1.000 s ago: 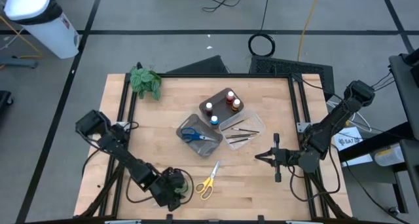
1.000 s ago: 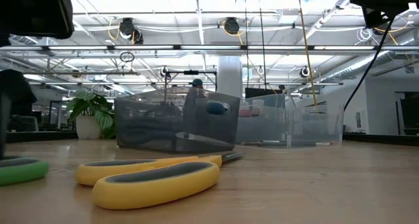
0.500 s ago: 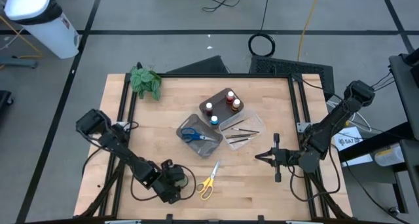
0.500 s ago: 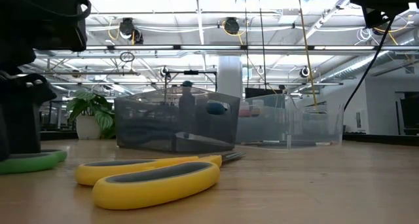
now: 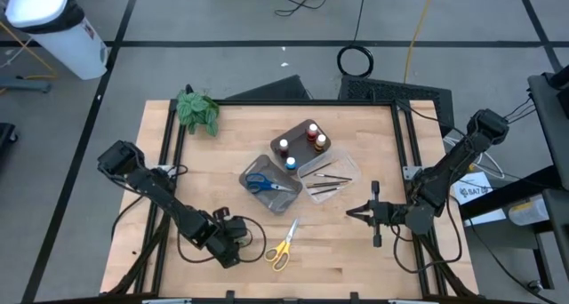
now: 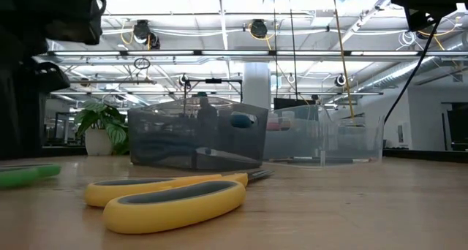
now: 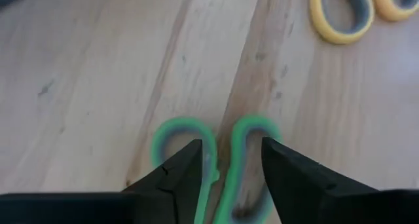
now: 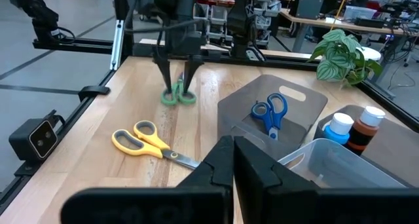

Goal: Pick & Place Paint Supplies
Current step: Put the green scissors into the bottom black bin

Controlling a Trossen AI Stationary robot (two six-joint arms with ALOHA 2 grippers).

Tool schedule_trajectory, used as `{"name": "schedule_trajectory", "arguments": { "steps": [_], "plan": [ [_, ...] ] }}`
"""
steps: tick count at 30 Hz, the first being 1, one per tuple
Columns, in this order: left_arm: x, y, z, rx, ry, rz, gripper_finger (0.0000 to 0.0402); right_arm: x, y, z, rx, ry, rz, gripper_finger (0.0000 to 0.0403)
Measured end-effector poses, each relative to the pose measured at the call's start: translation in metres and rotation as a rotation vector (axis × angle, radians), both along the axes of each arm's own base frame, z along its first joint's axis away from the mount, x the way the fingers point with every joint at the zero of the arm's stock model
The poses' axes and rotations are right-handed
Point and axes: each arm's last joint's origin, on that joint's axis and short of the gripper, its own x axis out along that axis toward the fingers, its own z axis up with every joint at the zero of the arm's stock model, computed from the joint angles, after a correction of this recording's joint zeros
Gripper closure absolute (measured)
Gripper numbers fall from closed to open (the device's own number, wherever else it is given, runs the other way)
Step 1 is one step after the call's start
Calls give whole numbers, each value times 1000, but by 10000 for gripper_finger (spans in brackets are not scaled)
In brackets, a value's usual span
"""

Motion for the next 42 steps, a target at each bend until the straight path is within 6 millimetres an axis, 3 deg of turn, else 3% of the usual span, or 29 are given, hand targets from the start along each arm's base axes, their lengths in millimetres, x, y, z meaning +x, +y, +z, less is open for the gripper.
{"name": "schedule_trajectory", "arguments": {
  "steps": [9,21,42],
  "plan": [
    [0,0,-7,33,29,-13,248,0,0,0,-1,1,0,403],
    [4,-5,-33,77,89,-23,247,0,0,-1,-5,4,0,403],
    [0,-13,-31,139,23,-119,247,0,0,-1,-5,5,0,403]
  ]
}}
